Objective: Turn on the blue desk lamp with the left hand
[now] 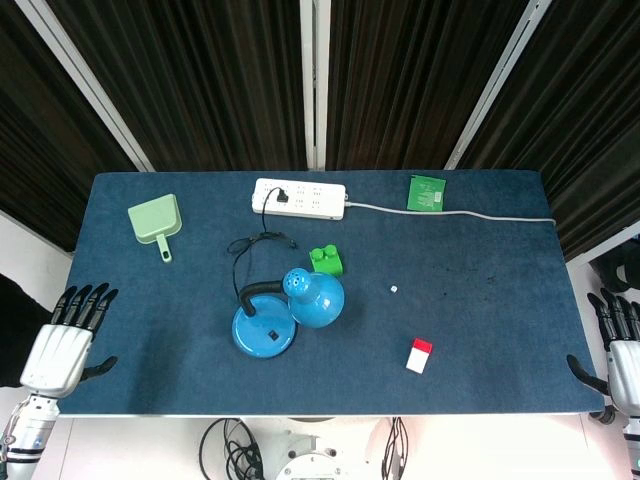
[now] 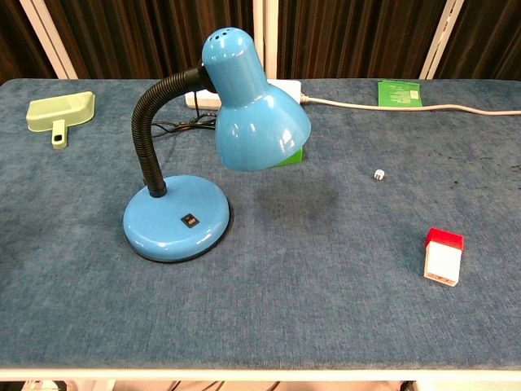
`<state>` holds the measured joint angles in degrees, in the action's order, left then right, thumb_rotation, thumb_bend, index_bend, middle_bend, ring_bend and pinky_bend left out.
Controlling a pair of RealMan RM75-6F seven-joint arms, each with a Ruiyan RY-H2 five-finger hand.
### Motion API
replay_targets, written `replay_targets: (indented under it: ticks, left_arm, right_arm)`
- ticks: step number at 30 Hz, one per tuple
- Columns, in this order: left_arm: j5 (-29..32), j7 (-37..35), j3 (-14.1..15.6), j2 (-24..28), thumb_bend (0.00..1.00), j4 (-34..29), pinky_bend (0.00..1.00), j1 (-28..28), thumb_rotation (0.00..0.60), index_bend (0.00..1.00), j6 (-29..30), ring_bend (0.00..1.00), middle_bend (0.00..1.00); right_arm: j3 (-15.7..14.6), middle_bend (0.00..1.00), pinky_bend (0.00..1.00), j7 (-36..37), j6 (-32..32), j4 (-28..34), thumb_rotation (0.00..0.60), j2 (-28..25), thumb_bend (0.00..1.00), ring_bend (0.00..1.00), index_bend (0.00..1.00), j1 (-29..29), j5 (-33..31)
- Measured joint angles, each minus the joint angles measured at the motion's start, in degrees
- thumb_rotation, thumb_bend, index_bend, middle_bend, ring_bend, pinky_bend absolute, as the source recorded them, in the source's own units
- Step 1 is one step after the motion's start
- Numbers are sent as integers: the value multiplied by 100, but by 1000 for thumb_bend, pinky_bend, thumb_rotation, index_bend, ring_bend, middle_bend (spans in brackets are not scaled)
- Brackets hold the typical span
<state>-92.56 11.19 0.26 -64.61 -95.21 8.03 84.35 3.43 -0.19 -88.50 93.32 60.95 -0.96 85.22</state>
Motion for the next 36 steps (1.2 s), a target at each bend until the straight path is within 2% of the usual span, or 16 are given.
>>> replay_targets:
  ticks: [14, 15, 16, 19, 20, 21, 24, 26, 29, 36]
  left_arm:
    - [-77, -10, 16, 17, 10, -27, 3, 5, 600, 43, 17, 0, 5]
    - [-83, -28, 19, 21, 12, -30, 44, 7, 600, 43, 13, 17, 55]
    - [-76, -43, 20, 24, 18, -43, 124, 8, 600, 43, 5, 76, 143]
    - [-45, -78, 50, 33, 78, -92, 446, 17, 600, 44, -75, 333, 388]
    - [-47, -95, 82, 31, 104, -99, 510, 28, 600, 45, -145, 393, 438]
    - [-58, -101, 114, 21, 153, -98, 599, 37, 600, 50, -198, 487, 522]
    - [-185, -220, 242, -56, 297, -85, 744, 78, 600, 87, -336, 676, 698]
    - [-359, -426, 353, -139, 342, -53, 785, 132, 600, 108, -448, 727, 745]
    - [-664, -600, 507, -346, 350, 57, 798, 236, 600, 116, -645, 743, 760]
    - [-809, -225, 588, -836, 374, 175, 798, 527, 600, 107, -1202, 745, 768]
  right_arm:
    - [14, 0, 0, 53, -32, 18, 600, -28, 176, 0, 0, -7, 16]
    - [20, 0, 0, 57, -31, 22, 600, -32, 176, 0, 0, -1, 18]
    - [22, 0, 0, 58, -29, 25, 600, -34, 176, 0, 0, 2, 18]
    - [18, 0, 0, 64, -8, 28, 600, -35, 176, 0, 0, 9, 19]
    - [10, 0, 0, 71, 2, 27, 600, -34, 176, 0, 0, 11, 23]
    - [7, 0, 0, 77, 4, 24, 600, -33, 176, 0, 0, 11, 27]
    - [6, 0, 0, 123, -6, -5, 600, -22, 176, 0, 0, 4, 26]
    - [11, 0, 0, 157, -3, -25, 600, -18, 176, 0, 0, 2, 9]
    - [12, 0, 0, 157, -12, -22, 600, -20, 176, 0, 0, 4, 26]
    - [13, 0, 0, 135, -17, 47, 600, -20, 176, 0, 0, 20, 63]
